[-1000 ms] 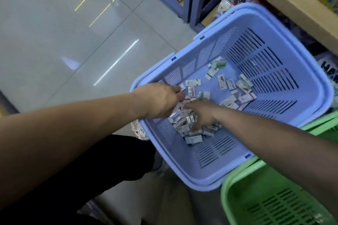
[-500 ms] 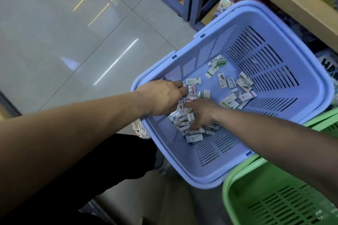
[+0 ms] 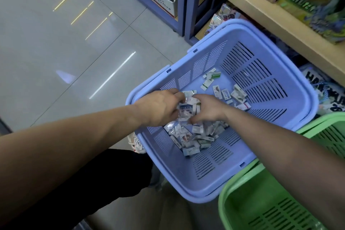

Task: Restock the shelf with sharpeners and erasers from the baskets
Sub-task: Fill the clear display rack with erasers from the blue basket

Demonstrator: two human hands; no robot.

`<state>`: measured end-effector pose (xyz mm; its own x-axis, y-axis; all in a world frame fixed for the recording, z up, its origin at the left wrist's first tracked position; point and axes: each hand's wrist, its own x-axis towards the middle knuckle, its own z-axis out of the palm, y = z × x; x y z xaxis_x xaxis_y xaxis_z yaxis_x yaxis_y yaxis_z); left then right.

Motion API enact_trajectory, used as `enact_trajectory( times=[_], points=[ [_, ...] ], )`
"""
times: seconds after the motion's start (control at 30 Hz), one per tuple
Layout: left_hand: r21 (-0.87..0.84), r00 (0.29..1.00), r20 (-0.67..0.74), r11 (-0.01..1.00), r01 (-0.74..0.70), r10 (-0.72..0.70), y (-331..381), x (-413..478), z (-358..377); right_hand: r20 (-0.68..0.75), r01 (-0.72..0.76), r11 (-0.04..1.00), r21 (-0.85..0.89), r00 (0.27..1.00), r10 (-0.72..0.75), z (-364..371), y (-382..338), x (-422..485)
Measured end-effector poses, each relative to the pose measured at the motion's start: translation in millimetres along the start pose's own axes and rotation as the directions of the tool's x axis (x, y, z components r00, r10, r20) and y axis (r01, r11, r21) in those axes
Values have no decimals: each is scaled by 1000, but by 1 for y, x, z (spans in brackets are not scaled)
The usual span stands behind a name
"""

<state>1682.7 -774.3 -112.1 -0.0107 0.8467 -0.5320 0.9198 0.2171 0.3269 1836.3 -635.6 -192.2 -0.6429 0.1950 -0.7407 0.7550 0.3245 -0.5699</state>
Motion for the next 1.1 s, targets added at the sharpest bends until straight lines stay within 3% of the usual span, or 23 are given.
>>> enact_trajectory(
  times=[0.17, 0.3, 0.37, 0.47, 0.57, 0.67, 0.77, 0.97, 1.1],
  points=[
    [-310, 984, -27, 937, 158, -175, 14, 9, -9, -145, 26, 953, 301, 989, 19, -25, 0, -33],
    [-615, 987, 92, 772, 161, -132, 35, 12, -13, -287, 134, 847, 515, 958, 23, -31, -1, -70],
    [-701, 989, 76, 698, 143, -126, 43, 12, -10, -313, 172, 798, 578, 949, 22, -29, -2, -83],
    [-883, 981, 16, 458, 105, -193, 53, 10, -11, -325, 194, 696, 692, 944, 60, -26, -3, -95],
    [-982, 982, 68, 163, 97, -176, 62, 9, -18, -339, 227, 594, 772, 937, 82, -28, -5, -105],
    [-996, 979, 89, 4, 91, -185, 77, 11, -25, -326, 249, 531, 810, 944, 55, -31, -6, -112],
    [-997, 971, 71, -17, 69, -230, 89, 14, -28, -334, 264, 472, 841, 940, 70, -36, -4, -118],
    [-989, 964, -20, 147, 19, -264, 101, 18, -30, -357, 299, 399, 867, 931, 77, -39, 7, -129],
    [-986, 956, -62, 169, -13, -287, 109, 19, -28, -370, 317, 380, 869, 926, 72, -39, 14, -134]
  ],
)
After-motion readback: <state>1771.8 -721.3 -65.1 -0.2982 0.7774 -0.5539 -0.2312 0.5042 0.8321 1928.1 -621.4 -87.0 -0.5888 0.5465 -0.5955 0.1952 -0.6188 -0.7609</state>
